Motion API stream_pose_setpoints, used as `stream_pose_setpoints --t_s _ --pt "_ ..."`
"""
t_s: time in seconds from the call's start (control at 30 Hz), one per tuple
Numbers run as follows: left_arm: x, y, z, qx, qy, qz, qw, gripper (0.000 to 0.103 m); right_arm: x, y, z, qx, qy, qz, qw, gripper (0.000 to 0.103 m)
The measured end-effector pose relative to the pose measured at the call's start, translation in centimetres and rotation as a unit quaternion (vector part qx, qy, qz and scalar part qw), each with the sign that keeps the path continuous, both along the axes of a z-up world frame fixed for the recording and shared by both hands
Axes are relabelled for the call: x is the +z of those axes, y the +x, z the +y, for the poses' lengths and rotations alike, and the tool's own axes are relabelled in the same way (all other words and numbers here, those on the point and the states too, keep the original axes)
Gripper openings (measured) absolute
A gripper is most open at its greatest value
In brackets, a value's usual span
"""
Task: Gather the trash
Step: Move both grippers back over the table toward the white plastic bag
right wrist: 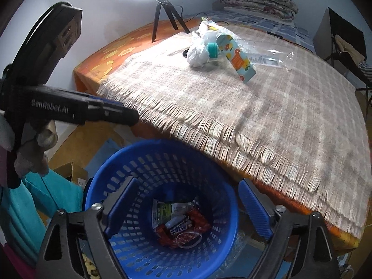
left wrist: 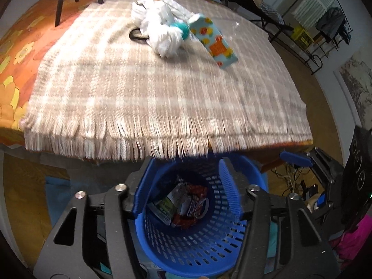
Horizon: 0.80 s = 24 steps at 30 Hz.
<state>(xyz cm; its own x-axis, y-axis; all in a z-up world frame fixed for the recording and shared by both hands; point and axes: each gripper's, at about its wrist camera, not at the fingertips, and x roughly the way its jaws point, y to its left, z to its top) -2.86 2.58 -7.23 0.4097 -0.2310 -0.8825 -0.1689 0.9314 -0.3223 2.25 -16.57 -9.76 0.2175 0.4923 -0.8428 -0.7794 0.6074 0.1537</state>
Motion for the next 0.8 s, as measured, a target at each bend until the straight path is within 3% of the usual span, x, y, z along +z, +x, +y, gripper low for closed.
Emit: stream_pose_setpoints --t_s 0.37,0.8 --pt "1.9 3.8 2.9 0.044 -0.020 -0.017 0.9987 0.064 1.3 3.2 1.2 -0.021 0.002 -0.015 1.000 0.093" --pt "2.5 9.8 6.5 0.088 -0.024 -0.025 0.9955 0.064 2.8 9.8 3.0 -0.054 0.046 -0.034 0.997 0.093"
